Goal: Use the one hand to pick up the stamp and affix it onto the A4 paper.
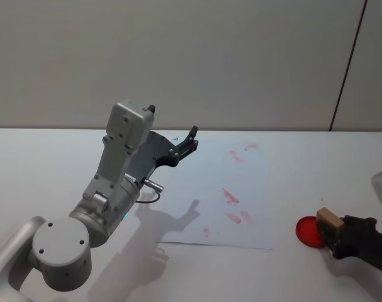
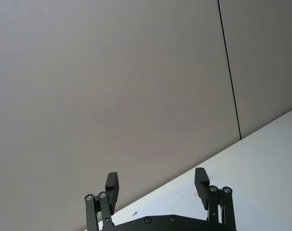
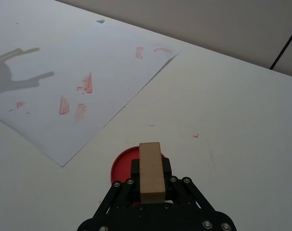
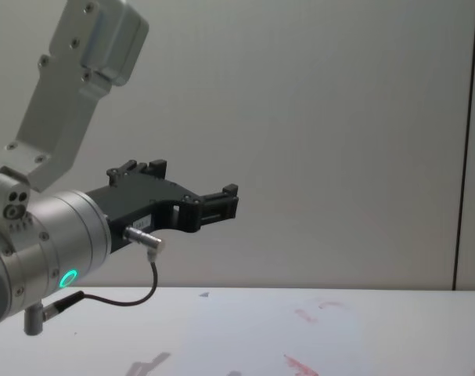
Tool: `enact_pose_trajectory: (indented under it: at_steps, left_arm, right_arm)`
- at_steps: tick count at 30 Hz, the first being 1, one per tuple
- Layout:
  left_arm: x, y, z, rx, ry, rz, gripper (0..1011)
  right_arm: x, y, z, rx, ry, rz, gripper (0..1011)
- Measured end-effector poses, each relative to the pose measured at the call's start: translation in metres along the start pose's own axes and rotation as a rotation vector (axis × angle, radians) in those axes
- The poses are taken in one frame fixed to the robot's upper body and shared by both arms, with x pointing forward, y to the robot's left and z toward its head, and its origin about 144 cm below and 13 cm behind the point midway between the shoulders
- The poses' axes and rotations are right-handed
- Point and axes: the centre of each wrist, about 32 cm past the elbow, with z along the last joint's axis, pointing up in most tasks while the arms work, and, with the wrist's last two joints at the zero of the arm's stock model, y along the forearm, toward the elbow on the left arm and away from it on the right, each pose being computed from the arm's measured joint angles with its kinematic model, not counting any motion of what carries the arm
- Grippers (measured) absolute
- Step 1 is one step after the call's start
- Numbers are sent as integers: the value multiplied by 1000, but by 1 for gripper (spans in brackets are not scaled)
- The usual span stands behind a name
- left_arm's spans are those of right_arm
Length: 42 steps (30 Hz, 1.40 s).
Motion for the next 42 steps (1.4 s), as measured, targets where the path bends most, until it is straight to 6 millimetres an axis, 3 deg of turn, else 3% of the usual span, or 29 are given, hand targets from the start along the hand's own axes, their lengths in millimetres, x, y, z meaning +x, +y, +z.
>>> enact_pose_trajectory:
  at_steps: [24,42]
  left_arm:
    - [0,0,0,0,0,0,1003]
    - [0,0,0,0,0,0,1003]
  right_arm:
    - [2,16,3,-30,-16,31,233]
    - [1,18,4,-38,-18,40,801]
